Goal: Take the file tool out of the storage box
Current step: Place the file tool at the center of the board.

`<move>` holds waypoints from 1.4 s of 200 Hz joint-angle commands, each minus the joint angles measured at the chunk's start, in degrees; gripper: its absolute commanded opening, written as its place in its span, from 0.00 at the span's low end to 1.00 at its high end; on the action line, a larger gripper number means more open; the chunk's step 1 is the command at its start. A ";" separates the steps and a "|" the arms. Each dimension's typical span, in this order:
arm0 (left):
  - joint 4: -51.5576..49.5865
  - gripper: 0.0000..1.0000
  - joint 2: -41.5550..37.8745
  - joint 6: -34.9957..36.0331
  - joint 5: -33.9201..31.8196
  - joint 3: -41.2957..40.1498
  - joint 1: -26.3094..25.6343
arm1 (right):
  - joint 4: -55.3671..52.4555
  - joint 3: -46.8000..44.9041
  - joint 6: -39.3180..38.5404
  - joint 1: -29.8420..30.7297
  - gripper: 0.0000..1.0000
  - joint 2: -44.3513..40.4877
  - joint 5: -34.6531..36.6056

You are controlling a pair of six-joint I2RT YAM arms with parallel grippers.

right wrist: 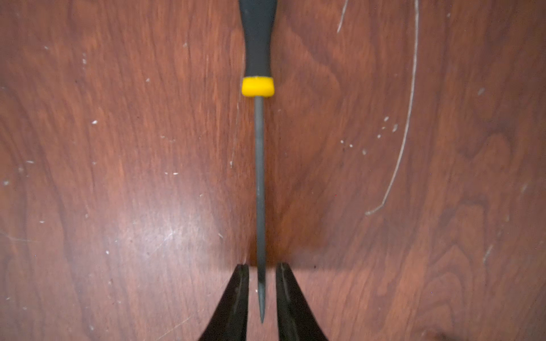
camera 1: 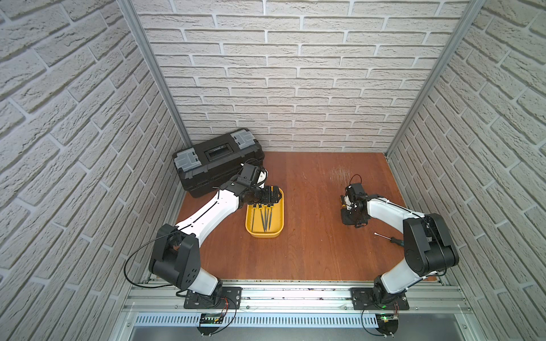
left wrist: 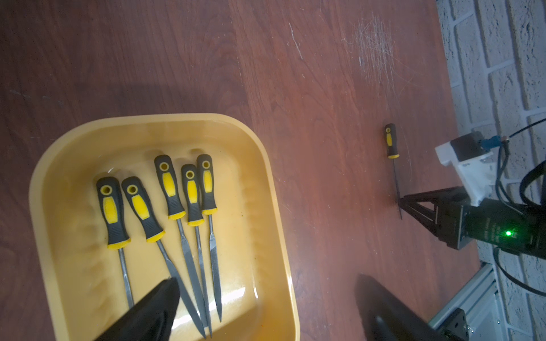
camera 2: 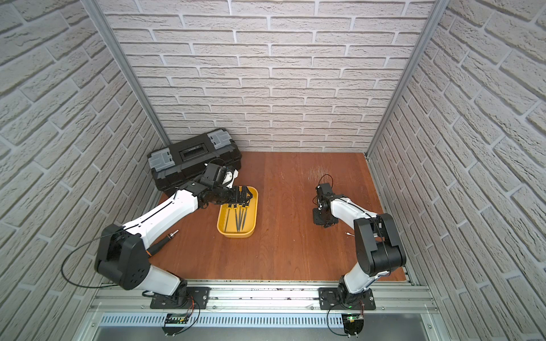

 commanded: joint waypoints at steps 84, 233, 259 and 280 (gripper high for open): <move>-2.46 0.93 5.61 1.79 -7.73 1.93 0.25 | -1.17 3.43 0.06 -0.15 0.52 -14.69 -6.66; -6.00 0.48 22.84 1.31 -14.22 16.63 -2.81 | 2.08 1.97 -1.02 0.21 1.00 -23.67 -17.26; -8.15 0.42 25.41 1.54 -16.42 20.13 -3.88 | 2.27 2.11 -1.13 0.21 1.00 -24.23 -17.32; -10.03 0.38 27.09 1.63 -18.02 22.57 -4.41 | 2.29 1.92 -1.11 0.21 1.00 -24.82 -17.52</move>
